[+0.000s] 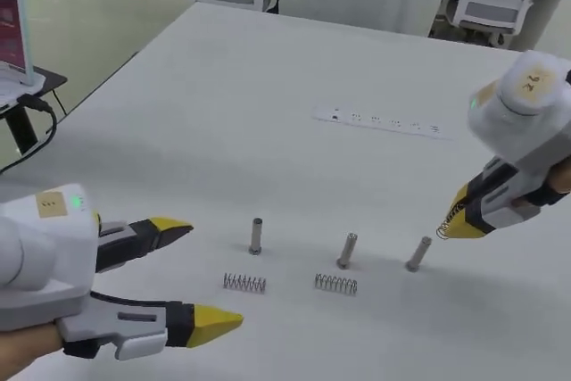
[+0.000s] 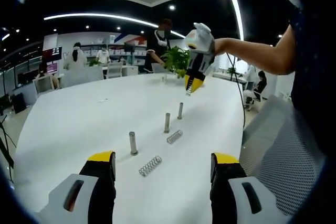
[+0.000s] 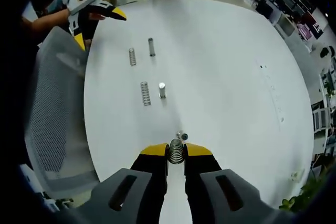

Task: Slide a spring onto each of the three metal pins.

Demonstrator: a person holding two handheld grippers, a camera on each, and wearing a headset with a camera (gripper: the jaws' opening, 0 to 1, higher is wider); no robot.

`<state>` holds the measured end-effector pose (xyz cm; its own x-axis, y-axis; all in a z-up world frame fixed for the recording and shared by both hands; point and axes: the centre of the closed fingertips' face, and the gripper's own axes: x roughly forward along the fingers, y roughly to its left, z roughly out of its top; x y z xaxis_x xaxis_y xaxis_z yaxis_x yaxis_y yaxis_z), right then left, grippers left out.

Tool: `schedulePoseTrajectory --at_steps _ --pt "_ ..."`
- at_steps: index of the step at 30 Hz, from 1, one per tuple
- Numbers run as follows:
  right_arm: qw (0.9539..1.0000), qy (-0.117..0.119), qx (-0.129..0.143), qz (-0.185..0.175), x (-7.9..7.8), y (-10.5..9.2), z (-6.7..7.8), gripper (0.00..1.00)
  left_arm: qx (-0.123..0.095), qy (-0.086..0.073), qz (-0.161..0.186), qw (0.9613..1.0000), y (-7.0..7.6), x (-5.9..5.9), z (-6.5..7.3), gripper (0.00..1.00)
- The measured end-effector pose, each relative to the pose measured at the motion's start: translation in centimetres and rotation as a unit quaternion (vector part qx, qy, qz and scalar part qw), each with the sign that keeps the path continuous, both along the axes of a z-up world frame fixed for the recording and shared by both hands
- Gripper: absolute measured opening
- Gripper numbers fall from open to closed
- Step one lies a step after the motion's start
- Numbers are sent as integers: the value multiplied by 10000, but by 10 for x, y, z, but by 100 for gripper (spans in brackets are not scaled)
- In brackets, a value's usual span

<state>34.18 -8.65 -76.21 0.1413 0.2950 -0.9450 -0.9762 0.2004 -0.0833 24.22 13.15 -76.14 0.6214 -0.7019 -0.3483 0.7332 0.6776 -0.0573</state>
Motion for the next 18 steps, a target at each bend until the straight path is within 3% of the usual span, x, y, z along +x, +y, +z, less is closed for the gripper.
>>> schedulePoseTrajectory --at_steps 18 --pt "9998 173 -93 17 12 3 -22 9 21 20 36 10000 3 2 -5 69"
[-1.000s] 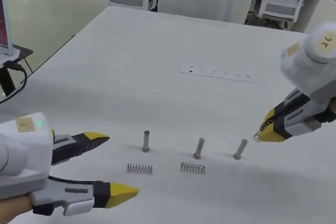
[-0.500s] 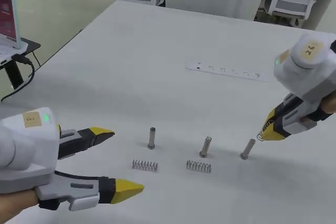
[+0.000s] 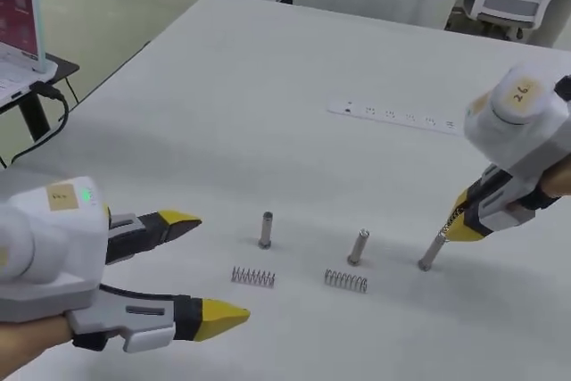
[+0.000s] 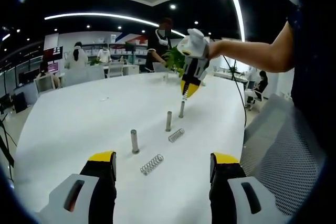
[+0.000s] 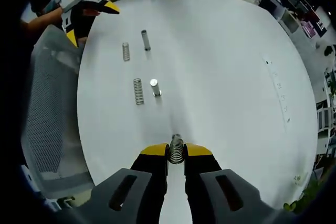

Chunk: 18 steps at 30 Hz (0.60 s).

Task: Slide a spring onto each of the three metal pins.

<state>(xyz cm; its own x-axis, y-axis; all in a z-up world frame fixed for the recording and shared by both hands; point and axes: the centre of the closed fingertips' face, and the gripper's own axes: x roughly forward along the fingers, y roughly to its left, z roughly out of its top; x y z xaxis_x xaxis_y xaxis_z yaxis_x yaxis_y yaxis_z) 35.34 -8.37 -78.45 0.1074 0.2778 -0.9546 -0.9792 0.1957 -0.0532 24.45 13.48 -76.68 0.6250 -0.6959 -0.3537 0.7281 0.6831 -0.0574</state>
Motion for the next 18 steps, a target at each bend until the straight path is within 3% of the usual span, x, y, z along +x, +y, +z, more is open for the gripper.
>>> schedulePoseTrajectory --at_steps 18 --pt "9998 162 -86 -13 3 -3 -17 9 22 42 -23 10000 -2 3 -2 67"
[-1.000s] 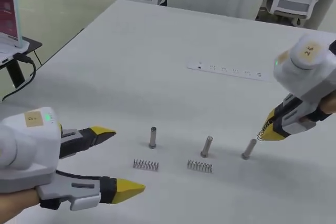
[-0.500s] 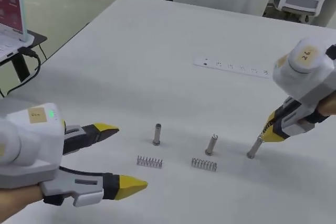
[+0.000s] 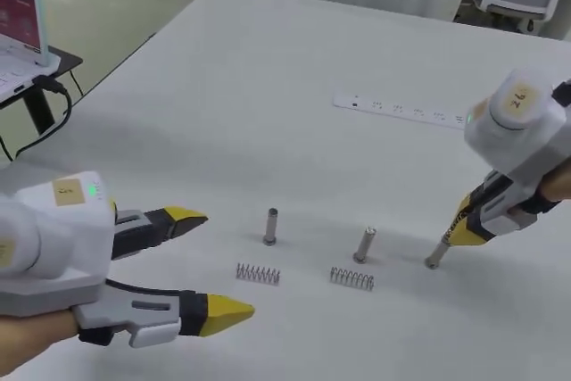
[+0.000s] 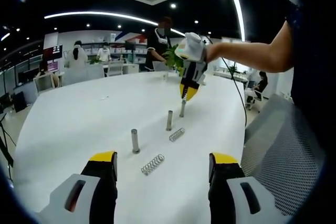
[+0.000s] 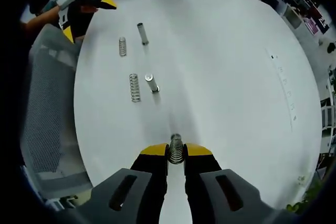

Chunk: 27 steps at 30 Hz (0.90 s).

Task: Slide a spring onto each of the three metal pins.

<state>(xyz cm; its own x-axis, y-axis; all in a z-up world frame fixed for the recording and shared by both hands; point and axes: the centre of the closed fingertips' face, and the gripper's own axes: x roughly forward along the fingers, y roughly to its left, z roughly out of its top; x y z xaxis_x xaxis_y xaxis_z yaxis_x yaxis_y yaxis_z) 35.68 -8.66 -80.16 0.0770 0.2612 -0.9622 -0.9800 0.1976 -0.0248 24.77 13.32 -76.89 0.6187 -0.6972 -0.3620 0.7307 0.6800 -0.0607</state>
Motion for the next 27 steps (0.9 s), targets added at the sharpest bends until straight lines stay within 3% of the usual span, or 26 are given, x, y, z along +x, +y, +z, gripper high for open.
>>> schedulePoseTrajectory --at_steps 11,27 --pt "9999 114 -107 -25 -2 2 -21 9 8 32 -12 10000 -1 2 -1 66" --pt "9996 215 -174 -78 -7 0 -37 9 26 56 -23 10000 -1 1 -2 65"
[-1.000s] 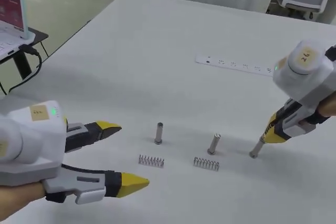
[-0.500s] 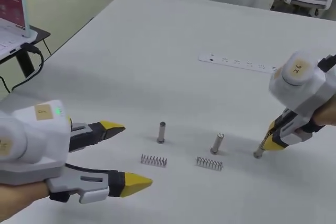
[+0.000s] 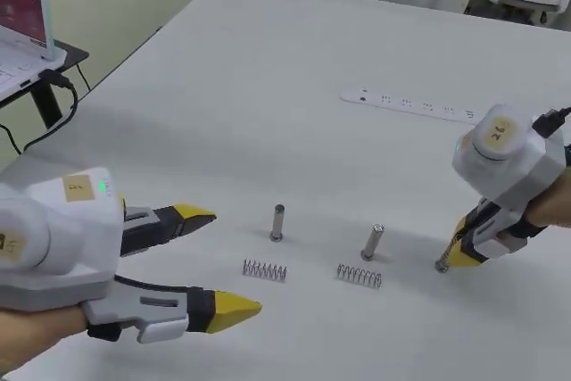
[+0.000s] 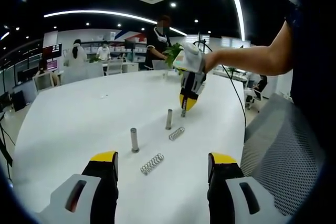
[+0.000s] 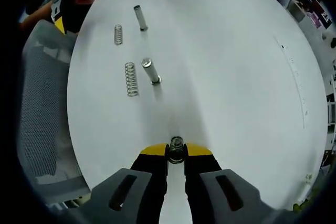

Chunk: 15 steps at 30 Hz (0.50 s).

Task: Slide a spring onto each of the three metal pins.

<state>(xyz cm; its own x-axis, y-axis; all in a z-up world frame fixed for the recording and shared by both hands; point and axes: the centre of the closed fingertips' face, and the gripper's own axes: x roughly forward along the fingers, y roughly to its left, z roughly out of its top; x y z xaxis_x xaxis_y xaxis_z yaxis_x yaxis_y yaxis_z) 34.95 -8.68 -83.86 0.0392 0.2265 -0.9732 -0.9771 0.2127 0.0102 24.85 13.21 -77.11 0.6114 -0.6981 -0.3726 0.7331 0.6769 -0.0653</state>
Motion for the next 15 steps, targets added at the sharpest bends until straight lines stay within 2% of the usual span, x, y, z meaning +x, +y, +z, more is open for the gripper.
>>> schedulePoseTrajectory --at_steps 15 --pt "10000 53 -44 -62 -1 -3 -8 9 6 1 -11 10000 0 1 0 65"
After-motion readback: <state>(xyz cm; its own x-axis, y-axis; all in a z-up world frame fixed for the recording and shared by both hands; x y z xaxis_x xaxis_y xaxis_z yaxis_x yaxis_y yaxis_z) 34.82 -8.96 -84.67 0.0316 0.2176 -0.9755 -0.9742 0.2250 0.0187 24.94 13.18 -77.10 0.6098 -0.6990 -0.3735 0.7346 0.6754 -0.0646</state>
